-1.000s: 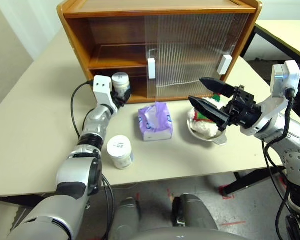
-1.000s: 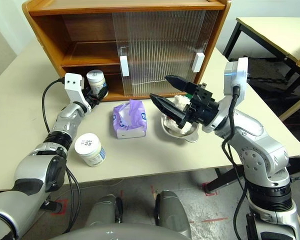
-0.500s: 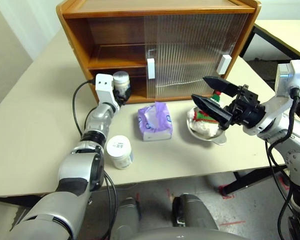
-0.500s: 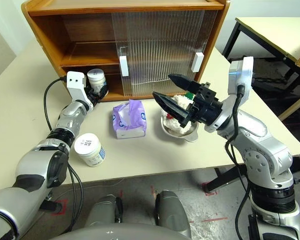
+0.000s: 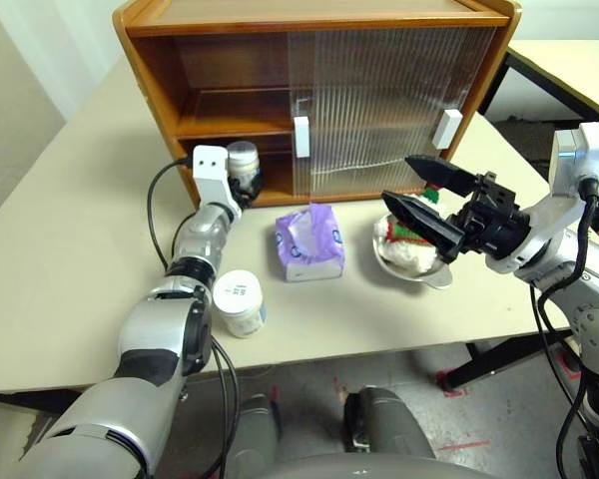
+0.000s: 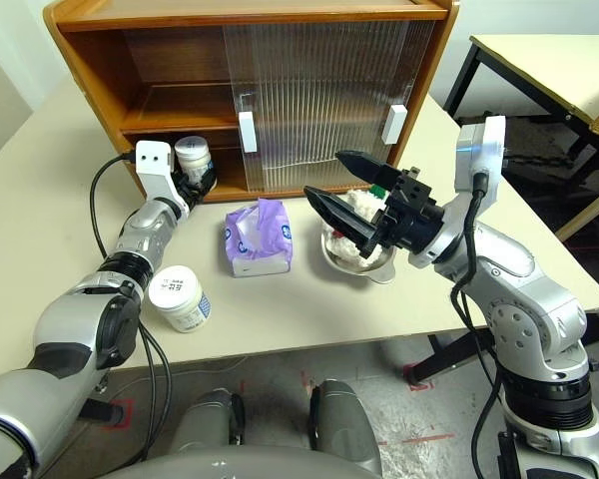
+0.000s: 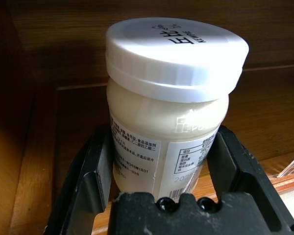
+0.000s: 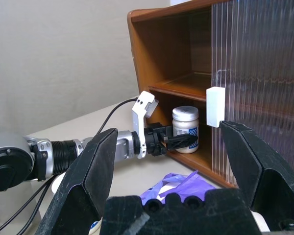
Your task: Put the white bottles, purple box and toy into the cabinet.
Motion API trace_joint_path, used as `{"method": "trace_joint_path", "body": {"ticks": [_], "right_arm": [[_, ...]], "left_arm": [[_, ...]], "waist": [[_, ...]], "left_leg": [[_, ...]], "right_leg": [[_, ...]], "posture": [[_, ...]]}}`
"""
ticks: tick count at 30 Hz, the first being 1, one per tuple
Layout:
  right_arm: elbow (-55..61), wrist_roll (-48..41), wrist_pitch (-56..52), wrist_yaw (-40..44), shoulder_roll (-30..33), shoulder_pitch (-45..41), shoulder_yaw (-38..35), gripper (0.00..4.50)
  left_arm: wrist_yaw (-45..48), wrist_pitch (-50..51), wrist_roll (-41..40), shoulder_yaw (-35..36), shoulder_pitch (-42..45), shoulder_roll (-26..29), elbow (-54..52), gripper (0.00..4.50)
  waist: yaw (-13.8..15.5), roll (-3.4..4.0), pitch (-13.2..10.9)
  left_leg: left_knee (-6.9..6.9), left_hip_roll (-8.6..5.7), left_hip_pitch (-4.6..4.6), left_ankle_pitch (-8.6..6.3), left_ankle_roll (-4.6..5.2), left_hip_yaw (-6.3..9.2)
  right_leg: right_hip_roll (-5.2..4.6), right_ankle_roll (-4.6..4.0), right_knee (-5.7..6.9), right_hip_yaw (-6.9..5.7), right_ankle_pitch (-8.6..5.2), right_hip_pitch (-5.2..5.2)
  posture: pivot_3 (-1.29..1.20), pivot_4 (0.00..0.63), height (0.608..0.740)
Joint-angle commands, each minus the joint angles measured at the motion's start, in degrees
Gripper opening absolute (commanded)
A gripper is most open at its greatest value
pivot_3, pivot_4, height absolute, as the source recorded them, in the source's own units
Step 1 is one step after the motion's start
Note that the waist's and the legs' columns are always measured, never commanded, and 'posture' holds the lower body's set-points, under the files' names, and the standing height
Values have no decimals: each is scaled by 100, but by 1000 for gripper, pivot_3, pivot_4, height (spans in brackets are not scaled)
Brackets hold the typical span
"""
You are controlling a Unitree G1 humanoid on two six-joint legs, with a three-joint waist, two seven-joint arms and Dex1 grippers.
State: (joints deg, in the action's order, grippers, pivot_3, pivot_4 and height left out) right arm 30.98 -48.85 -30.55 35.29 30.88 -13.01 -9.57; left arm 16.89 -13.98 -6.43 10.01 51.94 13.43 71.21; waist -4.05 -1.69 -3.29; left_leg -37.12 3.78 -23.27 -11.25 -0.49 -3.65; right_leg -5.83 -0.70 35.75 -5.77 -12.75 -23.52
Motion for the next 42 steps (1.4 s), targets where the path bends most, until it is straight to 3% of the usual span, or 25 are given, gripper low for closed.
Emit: {"method": "trace_joint_path", "body": {"ticks": [1, 29, 33, 42], "right_arm": [[95, -80, -52, -15, 34, -14, -45, 4500], [311, -188, -113, -192, 120, 162, -176, 4500], [318, -219, -112, -224, 147, 180, -184, 4500], [205, -204, -81, -185, 149, 84, -112, 4500]], "left_arm": [[-57, -16, 103, -1, 184, -57, 156, 3069], [-253, 28, 254, 20, 282, -98, 299, 3069], [-292, 42, 300, 19, 300, -90, 302, 4487], [-329, -20, 211, 138, 230, -24, 239, 4487]], "waist": [[0, -1, 1], [-137, -23, 15], [-136, -26, 17], [-132, -31, 21]], "left_leg": [[0, 0, 0, 0, 0, 0], [-3, -2, 1, 0, 0, 2], [-3, -2, 2, 0, 0, 2], [-3, -2, 2, 0, 0, 2]], "right_leg": [[0, 0, 0, 0, 0, 0], [-3, 2, 4, 0, 1, 4], [-3, 2, 4, 0, 1, 4], [-3, 3, 4, 0, 2, 5]], "posture": [[-167, 0, 740], [-201, 0, 740], [-198, 0, 740], [-179, 0, 740]]}}
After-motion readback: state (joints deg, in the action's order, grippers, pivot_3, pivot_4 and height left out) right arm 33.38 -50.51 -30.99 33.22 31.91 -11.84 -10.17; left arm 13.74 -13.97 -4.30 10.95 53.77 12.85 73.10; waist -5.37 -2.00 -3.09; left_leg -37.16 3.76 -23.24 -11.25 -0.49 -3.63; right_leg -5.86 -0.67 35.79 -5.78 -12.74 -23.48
